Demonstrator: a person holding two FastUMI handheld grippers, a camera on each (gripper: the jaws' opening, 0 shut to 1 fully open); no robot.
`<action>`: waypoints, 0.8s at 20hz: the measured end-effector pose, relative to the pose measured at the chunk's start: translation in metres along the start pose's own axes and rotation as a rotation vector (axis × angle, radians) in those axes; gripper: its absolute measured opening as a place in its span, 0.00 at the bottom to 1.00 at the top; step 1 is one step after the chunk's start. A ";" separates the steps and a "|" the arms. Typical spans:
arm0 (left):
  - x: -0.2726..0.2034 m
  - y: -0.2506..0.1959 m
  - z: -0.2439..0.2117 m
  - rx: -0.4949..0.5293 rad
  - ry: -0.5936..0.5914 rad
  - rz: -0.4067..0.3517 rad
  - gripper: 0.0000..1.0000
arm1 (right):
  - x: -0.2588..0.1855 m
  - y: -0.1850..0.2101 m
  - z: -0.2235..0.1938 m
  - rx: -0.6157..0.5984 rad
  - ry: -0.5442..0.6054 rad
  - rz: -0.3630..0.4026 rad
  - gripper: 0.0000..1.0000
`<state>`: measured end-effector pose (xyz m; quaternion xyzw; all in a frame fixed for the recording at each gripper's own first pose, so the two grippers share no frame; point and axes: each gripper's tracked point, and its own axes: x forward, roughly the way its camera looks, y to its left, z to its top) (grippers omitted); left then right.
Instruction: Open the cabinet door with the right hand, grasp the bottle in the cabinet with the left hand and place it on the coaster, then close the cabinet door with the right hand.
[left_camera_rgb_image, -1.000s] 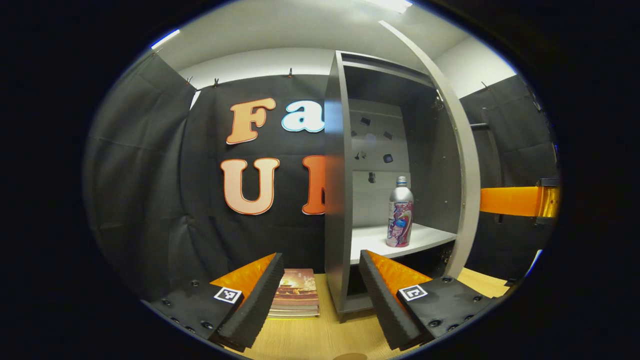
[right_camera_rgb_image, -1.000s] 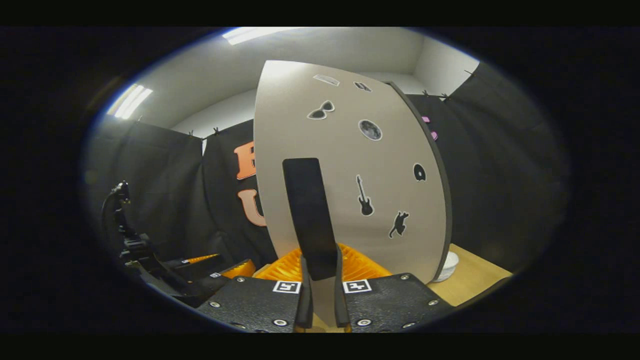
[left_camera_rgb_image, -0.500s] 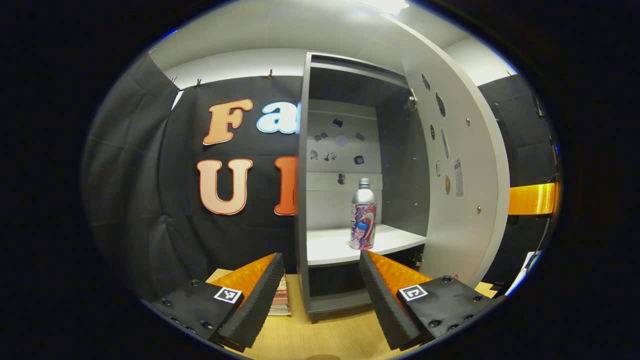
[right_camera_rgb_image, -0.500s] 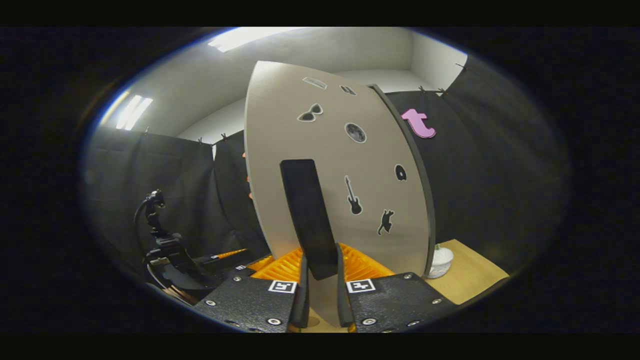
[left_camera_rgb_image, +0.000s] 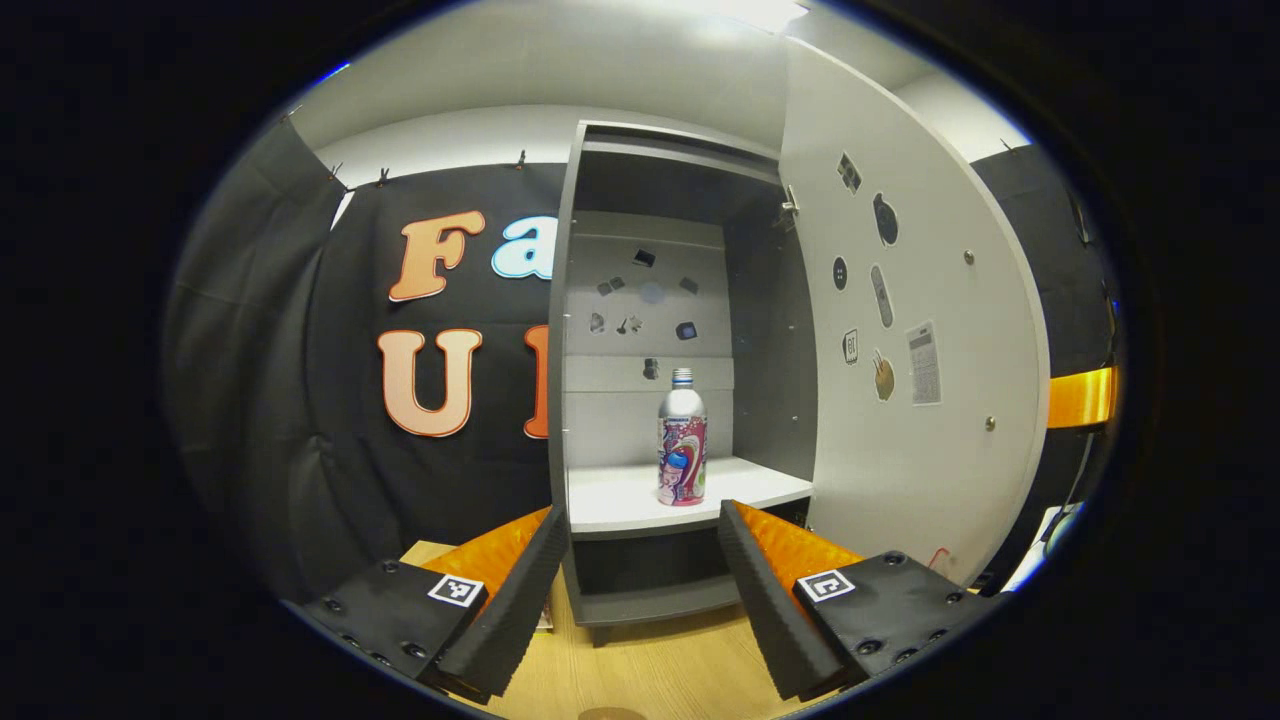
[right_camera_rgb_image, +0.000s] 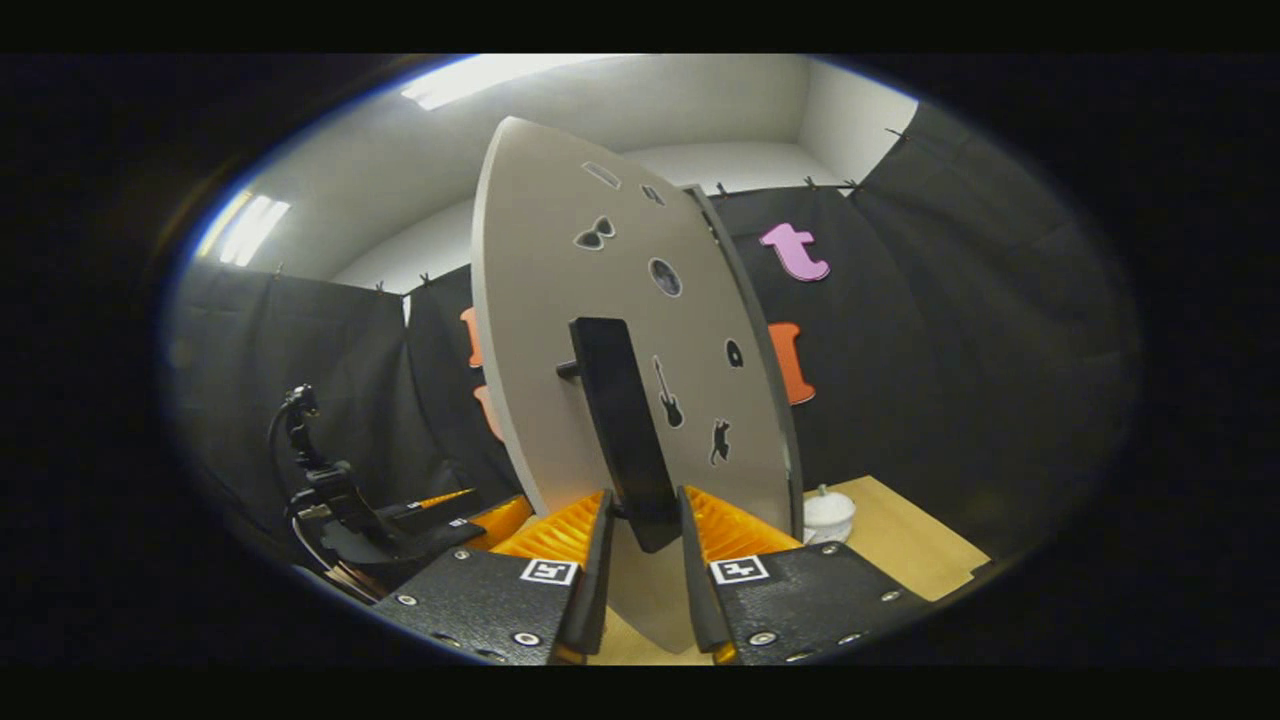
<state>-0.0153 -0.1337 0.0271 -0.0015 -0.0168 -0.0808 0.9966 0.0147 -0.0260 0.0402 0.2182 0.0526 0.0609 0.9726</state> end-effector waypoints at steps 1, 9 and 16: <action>-0.003 -0.007 -0.001 0.002 0.000 -0.006 0.98 | -0.002 -0.005 -0.001 -0.005 0.002 -0.021 0.35; -0.008 -0.043 0.002 0.012 -0.006 -0.071 0.98 | -0.020 -0.067 0.016 -0.105 -0.053 -0.285 0.20; -0.011 -0.060 -0.003 0.002 0.008 -0.112 0.98 | -0.039 -0.119 0.028 -0.189 -0.061 -0.412 0.28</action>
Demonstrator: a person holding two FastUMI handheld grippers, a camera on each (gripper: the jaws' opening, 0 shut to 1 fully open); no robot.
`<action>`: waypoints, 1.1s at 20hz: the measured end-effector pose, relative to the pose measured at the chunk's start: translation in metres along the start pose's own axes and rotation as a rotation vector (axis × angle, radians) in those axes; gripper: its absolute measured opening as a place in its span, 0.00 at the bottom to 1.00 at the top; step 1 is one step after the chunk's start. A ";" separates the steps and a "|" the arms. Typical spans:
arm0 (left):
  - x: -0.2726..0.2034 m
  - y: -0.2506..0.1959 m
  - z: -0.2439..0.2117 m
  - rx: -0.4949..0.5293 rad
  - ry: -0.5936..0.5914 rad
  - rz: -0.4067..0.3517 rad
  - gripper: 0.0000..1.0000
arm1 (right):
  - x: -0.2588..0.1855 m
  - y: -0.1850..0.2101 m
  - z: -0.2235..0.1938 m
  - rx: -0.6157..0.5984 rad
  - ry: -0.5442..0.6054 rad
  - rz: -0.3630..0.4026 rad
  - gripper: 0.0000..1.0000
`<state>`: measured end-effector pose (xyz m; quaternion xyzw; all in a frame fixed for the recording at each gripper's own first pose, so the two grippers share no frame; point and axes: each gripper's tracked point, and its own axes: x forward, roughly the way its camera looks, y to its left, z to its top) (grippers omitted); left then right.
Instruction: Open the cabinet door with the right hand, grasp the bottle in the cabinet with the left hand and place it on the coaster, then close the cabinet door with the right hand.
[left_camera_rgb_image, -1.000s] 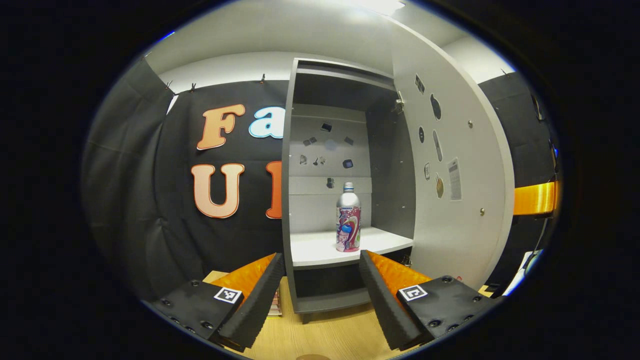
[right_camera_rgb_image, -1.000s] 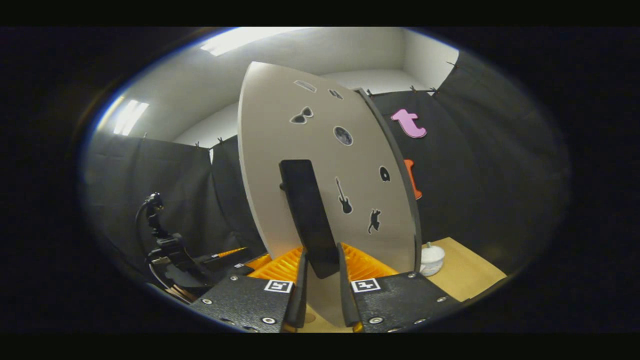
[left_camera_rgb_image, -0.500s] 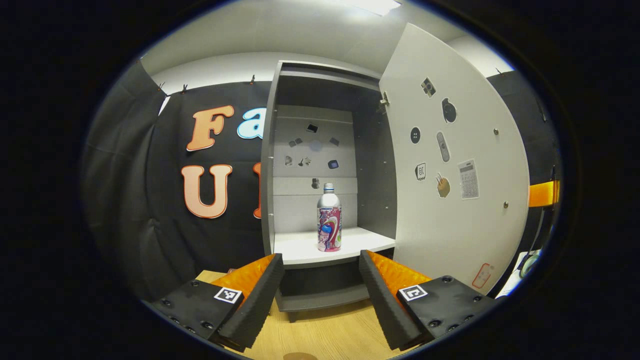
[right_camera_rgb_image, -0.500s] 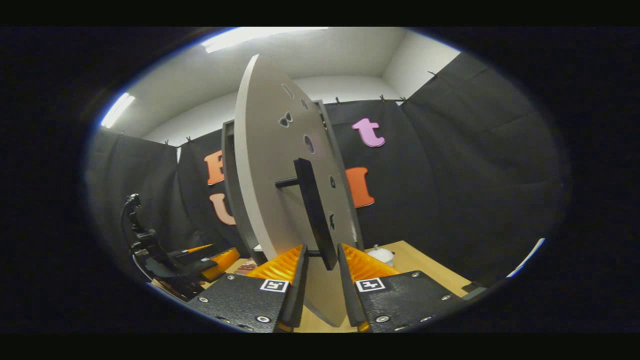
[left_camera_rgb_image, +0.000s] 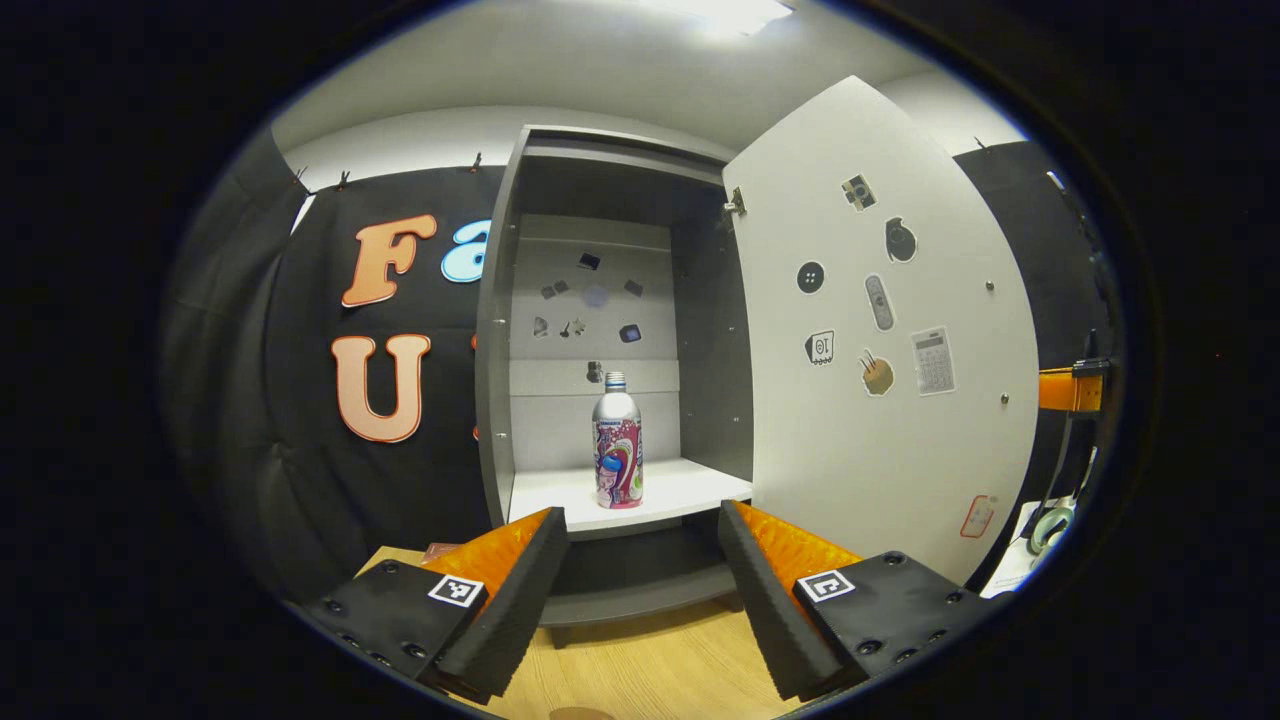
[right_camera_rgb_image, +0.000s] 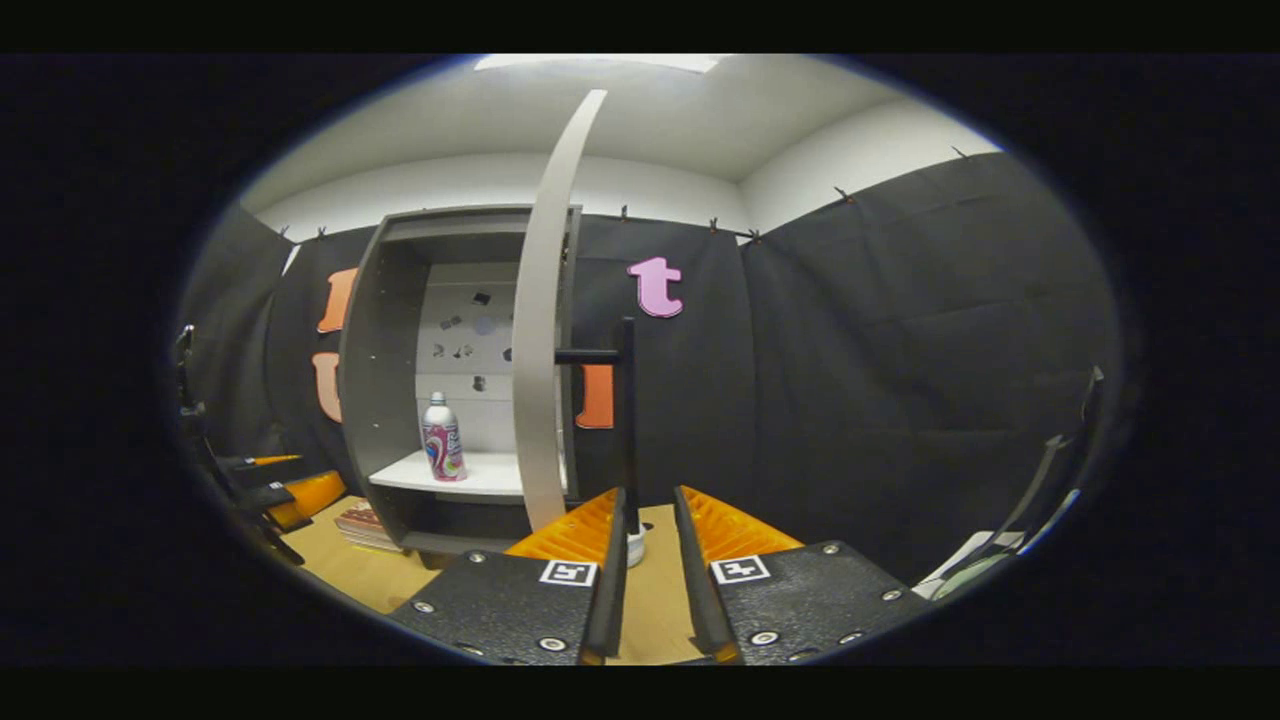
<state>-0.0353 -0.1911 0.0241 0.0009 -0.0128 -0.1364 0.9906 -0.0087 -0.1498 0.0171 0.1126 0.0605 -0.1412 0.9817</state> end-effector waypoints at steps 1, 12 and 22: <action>0.000 -0.001 -0.001 -0.005 0.004 0.000 0.98 | 0.002 -0.001 -0.001 0.000 0.000 -0.002 0.27; -0.003 0.015 0.001 -0.028 0.009 0.007 0.98 | -0.029 0.013 0.002 -0.013 0.035 -0.081 0.34; -0.003 0.032 -0.004 -0.064 0.025 0.030 0.98 | -0.024 0.112 -0.014 -0.055 0.069 0.087 0.35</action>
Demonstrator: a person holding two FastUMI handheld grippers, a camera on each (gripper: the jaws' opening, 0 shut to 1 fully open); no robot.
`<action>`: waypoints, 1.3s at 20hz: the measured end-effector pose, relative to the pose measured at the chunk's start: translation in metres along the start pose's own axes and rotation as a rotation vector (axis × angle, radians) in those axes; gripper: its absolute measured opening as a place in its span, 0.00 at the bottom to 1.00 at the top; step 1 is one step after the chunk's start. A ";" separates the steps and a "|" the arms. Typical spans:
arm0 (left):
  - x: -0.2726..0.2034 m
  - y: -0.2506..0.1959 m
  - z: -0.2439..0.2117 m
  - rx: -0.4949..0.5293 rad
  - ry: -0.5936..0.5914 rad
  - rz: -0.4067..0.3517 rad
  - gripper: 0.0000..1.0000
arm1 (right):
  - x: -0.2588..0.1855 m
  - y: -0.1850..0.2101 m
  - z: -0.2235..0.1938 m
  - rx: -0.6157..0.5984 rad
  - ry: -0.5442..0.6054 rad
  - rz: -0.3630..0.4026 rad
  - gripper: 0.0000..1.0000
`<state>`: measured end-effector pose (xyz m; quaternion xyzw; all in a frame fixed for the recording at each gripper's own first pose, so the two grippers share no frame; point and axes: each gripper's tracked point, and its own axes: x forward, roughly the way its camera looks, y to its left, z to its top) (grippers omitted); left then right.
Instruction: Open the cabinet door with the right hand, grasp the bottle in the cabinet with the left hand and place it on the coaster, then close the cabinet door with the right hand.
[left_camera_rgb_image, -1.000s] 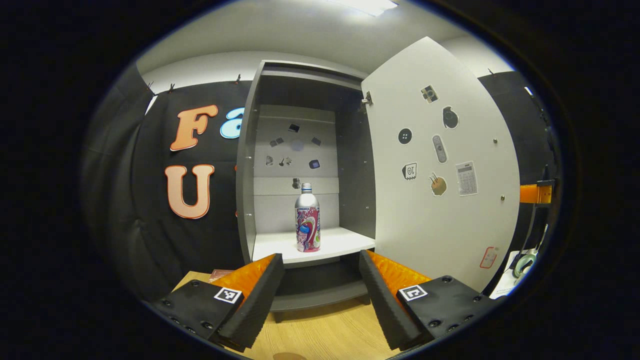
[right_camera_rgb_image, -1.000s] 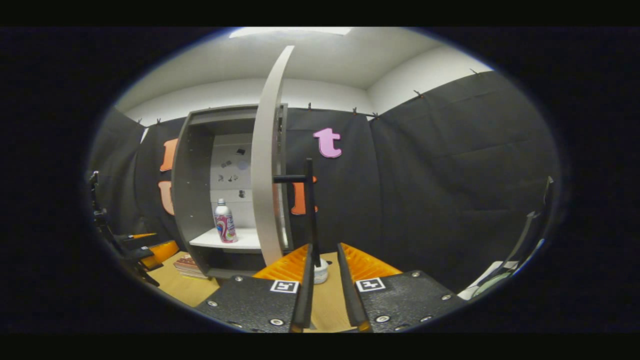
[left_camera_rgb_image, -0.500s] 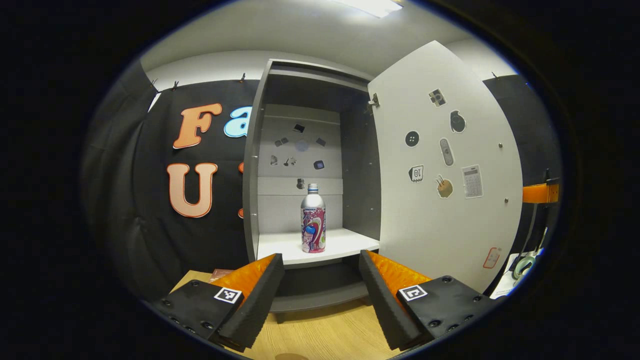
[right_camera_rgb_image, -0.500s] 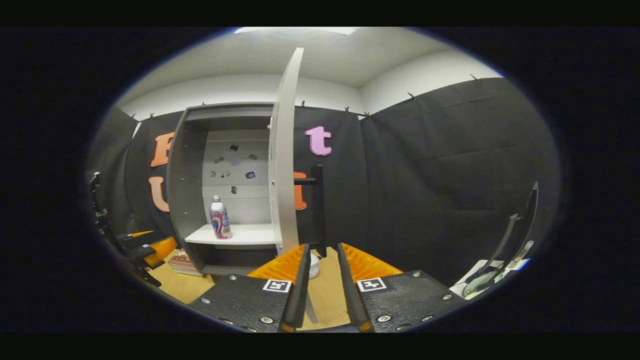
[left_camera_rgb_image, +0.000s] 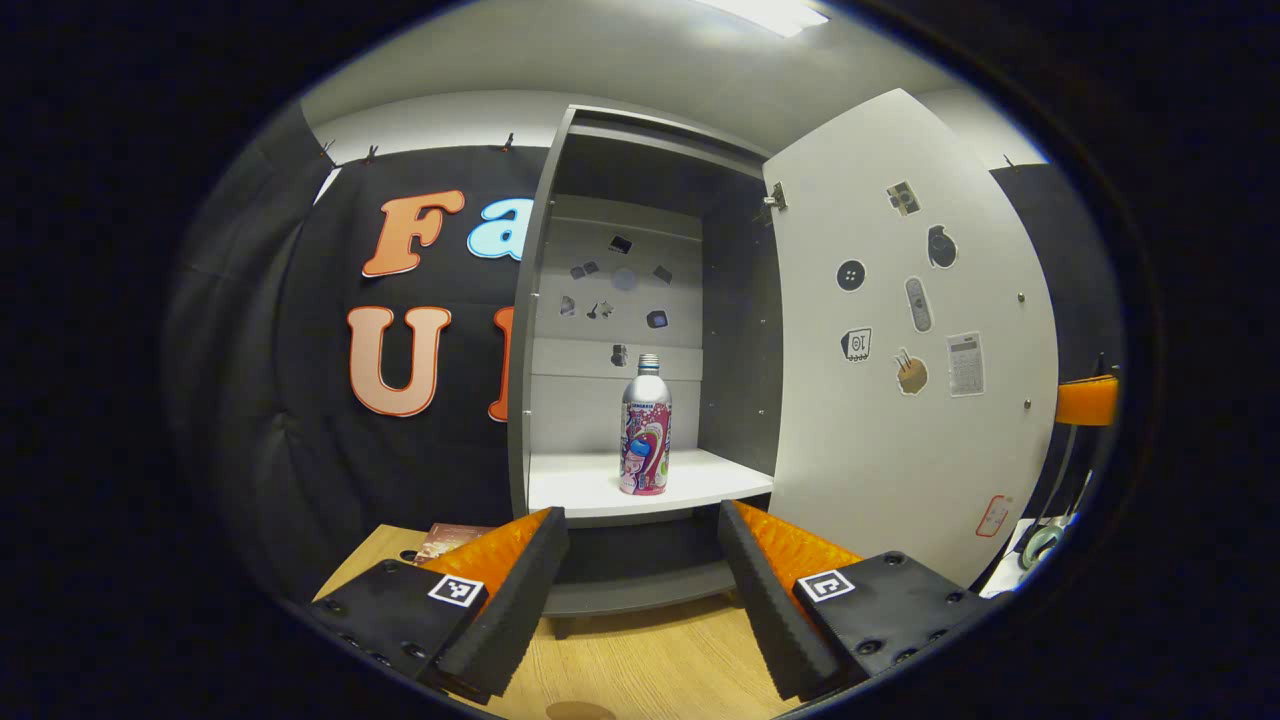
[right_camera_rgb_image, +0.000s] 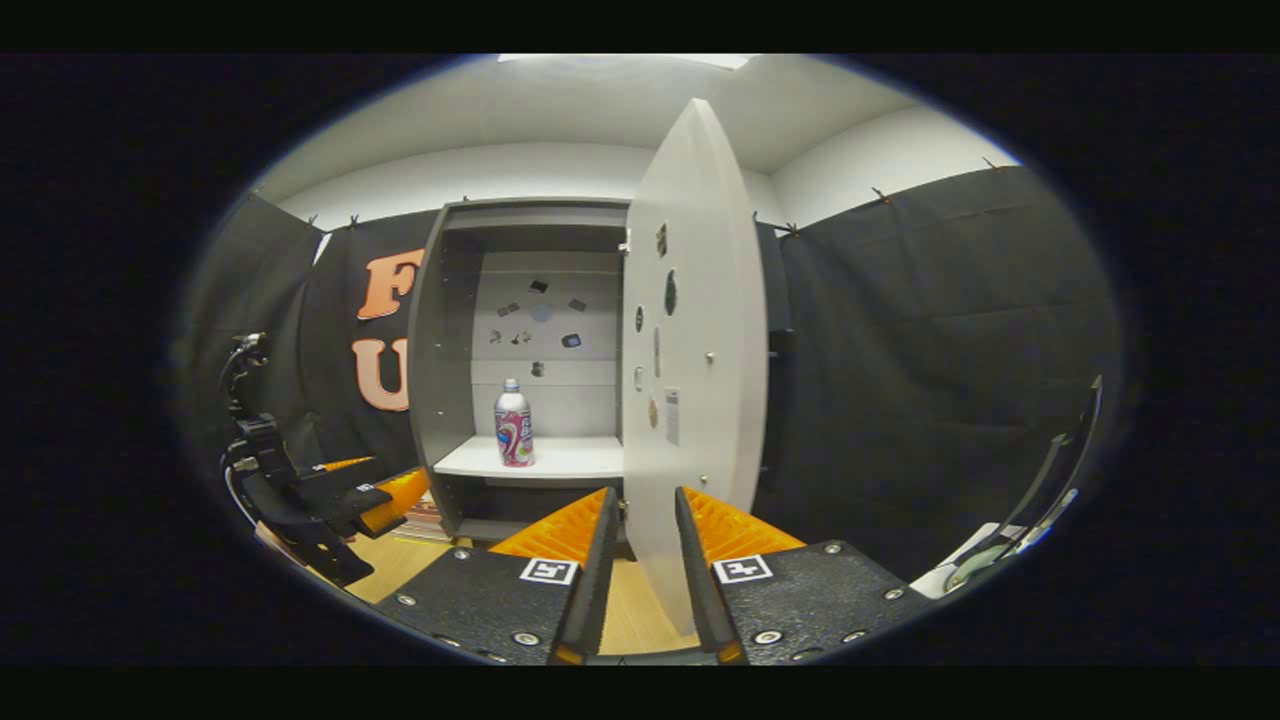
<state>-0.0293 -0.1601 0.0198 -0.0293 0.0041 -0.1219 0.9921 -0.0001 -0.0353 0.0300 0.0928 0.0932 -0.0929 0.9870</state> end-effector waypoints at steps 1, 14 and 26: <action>0.003 0.003 0.004 0.005 -0.008 -0.003 0.98 | 0.007 0.013 -0.002 0.006 0.002 0.025 0.39; 0.114 0.006 0.006 0.031 -0.050 -0.120 0.98 | 0.097 0.094 -0.026 -0.054 -0.023 0.068 0.74; 0.220 -0.019 -0.006 0.048 -0.068 -0.196 0.98 | 0.137 0.074 -0.029 0.021 -0.074 -0.035 0.93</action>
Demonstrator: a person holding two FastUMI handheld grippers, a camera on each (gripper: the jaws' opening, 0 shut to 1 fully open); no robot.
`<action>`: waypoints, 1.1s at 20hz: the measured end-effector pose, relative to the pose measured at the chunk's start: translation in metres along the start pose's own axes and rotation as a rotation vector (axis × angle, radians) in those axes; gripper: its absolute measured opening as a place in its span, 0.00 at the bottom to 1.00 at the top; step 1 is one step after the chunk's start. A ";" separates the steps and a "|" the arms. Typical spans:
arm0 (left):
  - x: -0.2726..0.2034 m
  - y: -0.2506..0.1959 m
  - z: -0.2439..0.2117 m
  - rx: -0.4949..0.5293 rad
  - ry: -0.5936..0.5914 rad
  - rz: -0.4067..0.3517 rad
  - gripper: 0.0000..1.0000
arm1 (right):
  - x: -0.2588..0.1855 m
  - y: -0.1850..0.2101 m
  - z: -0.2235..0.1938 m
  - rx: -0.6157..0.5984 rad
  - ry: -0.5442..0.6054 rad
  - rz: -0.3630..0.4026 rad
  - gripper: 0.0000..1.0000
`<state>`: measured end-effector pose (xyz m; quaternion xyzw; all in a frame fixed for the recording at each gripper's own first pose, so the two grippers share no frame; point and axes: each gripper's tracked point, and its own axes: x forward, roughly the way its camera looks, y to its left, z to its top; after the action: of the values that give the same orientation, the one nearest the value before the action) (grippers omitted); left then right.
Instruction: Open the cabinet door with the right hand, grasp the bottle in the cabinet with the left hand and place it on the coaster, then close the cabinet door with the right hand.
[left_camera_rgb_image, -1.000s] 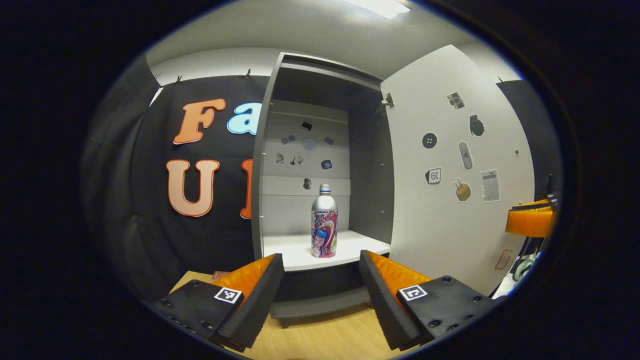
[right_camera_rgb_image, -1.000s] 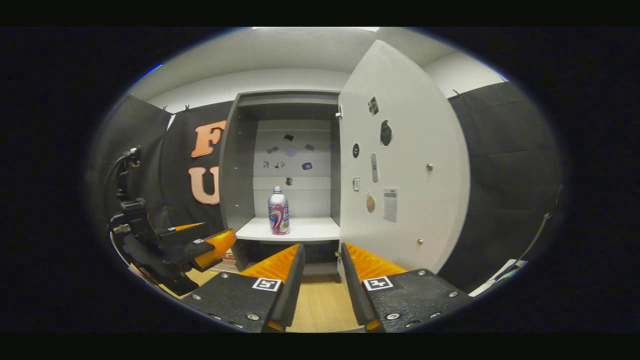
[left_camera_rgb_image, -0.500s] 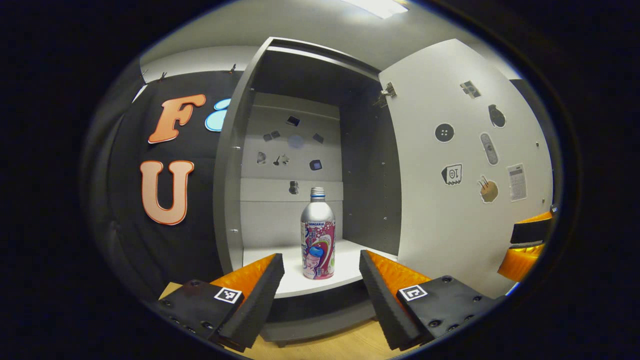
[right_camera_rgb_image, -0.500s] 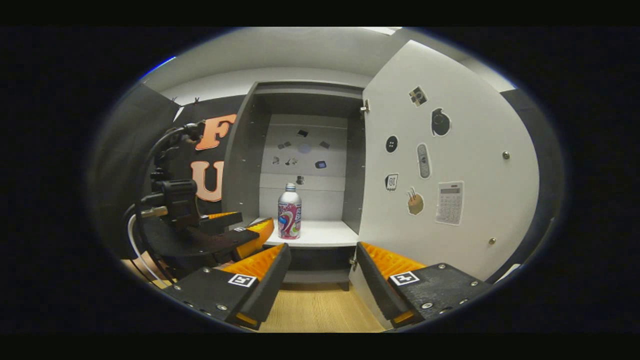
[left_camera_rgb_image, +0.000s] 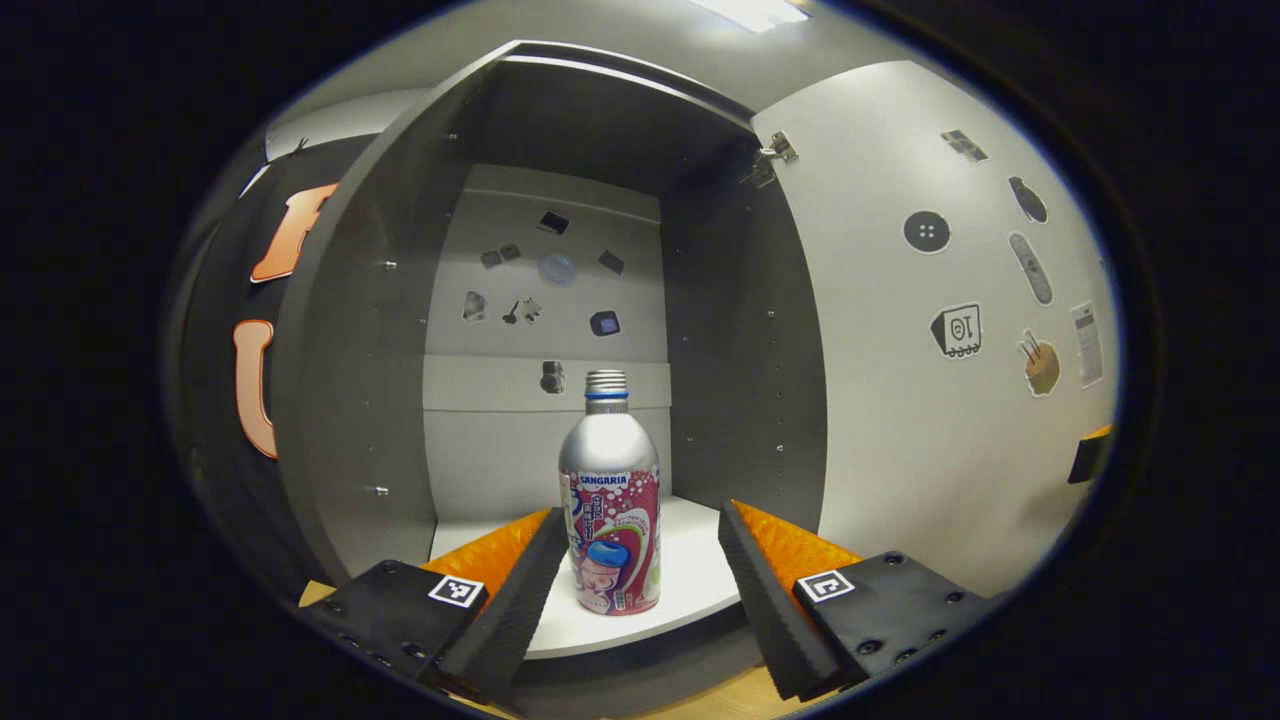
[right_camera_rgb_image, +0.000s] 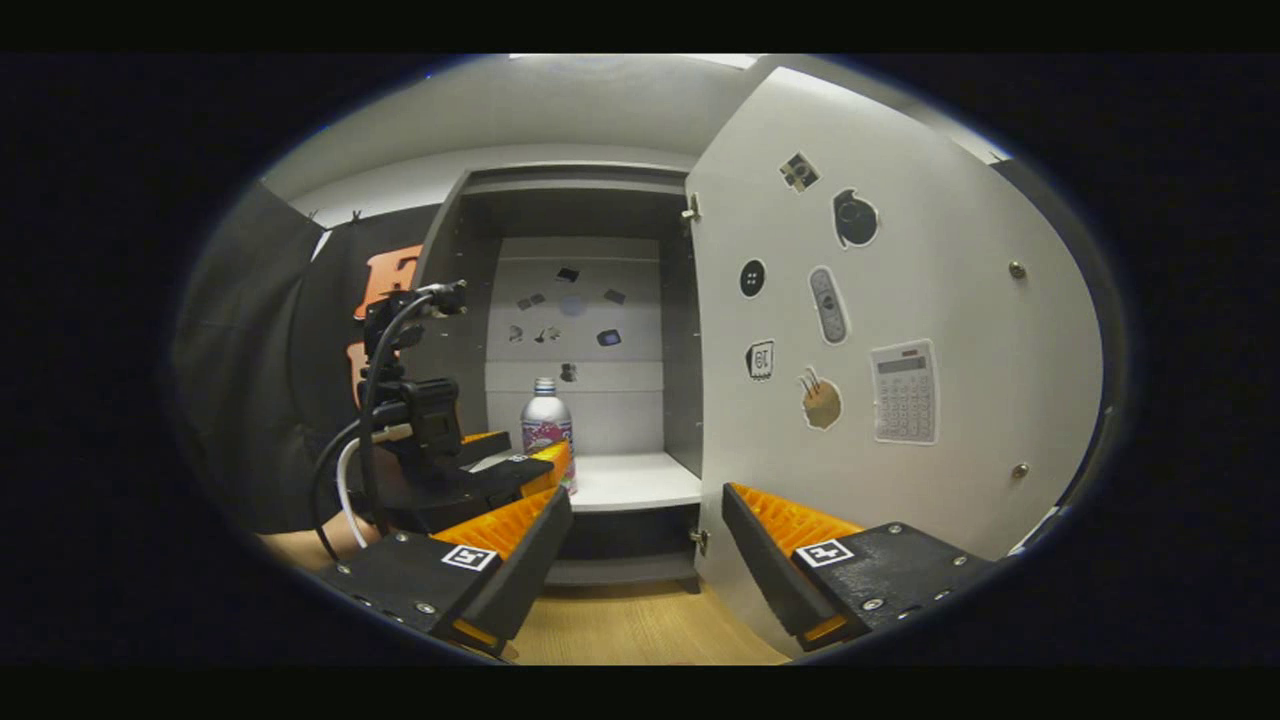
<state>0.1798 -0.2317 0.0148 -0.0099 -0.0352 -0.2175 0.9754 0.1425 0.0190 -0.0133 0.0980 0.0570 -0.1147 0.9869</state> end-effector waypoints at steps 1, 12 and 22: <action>0.007 0.000 -0.003 0.001 0.002 -0.003 0.98 | 0.003 -0.004 -0.002 -0.006 0.003 -0.014 0.93; 0.055 0.013 -0.024 0.023 0.036 0.025 0.98 | 0.027 -0.012 -0.015 -0.076 0.043 -0.036 0.93; 0.056 0.017 -0.024 0.029 0.033 0.040 0.84 | 0.017 -0.015 -0.013 -0.076 0.039 -0.045 0.93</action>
<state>0.2388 -0.2410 -0.0054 0.0070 -0.0219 -0.1975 0.9800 0.1546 0.0037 -0.0308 0.0615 0.0827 -0.1325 0.9858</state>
